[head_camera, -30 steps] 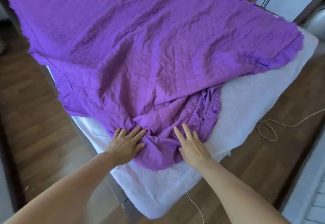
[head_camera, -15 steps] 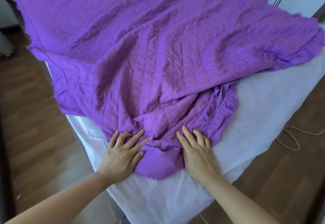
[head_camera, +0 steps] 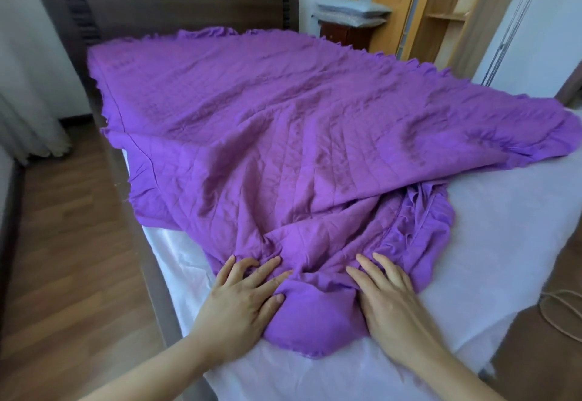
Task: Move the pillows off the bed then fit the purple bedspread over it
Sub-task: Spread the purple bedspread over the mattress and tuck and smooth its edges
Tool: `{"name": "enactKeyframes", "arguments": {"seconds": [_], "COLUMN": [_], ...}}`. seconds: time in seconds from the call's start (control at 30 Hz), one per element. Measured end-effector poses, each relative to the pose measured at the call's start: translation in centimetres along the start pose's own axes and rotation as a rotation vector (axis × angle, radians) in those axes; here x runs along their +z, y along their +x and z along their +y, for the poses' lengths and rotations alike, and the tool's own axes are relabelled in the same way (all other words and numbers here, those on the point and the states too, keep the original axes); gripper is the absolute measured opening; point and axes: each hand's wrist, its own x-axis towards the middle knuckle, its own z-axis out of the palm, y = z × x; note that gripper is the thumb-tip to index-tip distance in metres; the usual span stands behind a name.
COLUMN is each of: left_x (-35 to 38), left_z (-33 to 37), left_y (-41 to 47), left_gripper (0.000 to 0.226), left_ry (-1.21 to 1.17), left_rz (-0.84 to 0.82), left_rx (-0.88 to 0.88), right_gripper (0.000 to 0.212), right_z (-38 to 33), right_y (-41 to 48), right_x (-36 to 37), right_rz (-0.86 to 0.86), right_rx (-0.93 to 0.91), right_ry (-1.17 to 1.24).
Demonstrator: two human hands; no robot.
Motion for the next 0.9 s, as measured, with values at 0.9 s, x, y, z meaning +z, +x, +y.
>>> {"name": "enactKeyframes", "arguments": {"seconds": [0.9], "left_x": [-1.4], "left_z": [0.7], "left_y": [-0.4], "left_gripper": [0.058], "left_ry": [-0.057], "left_rz": [0.087], "left_rx": [0.014], "right_gripper": [0.056], "right_z": [-1.5], "right_y": [-2.7], "right_x": [-2.3], "right_rz": [0.461], "right_rx": [-0.139], "right_ry": [0.125]}}
